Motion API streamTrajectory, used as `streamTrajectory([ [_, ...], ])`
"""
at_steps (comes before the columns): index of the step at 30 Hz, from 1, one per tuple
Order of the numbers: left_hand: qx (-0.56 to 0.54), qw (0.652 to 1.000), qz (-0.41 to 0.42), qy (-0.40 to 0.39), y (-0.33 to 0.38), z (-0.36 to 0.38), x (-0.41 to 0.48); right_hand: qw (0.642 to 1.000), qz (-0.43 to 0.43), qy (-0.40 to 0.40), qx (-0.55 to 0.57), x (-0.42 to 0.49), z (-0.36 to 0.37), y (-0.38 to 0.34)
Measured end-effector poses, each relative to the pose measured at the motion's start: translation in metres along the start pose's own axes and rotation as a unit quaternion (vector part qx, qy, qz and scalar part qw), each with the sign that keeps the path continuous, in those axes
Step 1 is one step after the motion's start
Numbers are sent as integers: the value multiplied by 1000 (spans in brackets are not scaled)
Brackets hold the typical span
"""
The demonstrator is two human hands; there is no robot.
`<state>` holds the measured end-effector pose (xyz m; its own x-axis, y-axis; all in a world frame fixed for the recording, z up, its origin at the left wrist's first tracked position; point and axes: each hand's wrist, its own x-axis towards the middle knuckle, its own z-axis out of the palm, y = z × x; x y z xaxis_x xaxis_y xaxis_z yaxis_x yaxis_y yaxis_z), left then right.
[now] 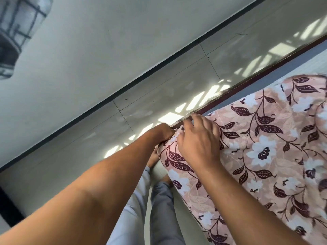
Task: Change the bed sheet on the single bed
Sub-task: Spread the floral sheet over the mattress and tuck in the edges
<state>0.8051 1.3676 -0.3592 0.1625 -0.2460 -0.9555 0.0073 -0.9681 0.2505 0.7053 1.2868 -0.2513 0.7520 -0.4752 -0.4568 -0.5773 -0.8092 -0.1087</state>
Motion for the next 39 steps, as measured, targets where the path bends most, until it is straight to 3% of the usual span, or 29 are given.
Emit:
streamTrajectory([
  [4, 27, 998, -22, 46, 5, 0, 6, 988, 135, 64, 31, -44, 6, 12],
  [7, -5, 996, -28, 86, 0, 1, 13, 982, 173, 64, 47, -61, 17, 20],
  [17, 61, 986, -19, 156, 6, 10, 14, 983, 138, 30, 116, -68, 36, 28],
  [21, 54, 981, -18, 185, 7, 8, 12, 985, 104, -22, 134, -66, 35, 36],
  [27, -2, 989, -13, 150, 14, 12, -32, 971, 69, -129, 191, -63, 9, 55],
  [30, 72, 977, 18, 201, 26, 17, -87, 971, 60, -134, 190, -74, -12, 67],
  [32, 133, 964, 65, 221, 37, 28, -128, 968, 105, -97, 206, -95, -30, 73],
  [35, 220, 945, 141, 198, 60, 52, -183, 943, 199, -30, 266, -135, -52, 74],
  [39, 358, 882, 262, 156, 108, 92, -261, 909, 304, 45, 281, -202, -69, 84],
])
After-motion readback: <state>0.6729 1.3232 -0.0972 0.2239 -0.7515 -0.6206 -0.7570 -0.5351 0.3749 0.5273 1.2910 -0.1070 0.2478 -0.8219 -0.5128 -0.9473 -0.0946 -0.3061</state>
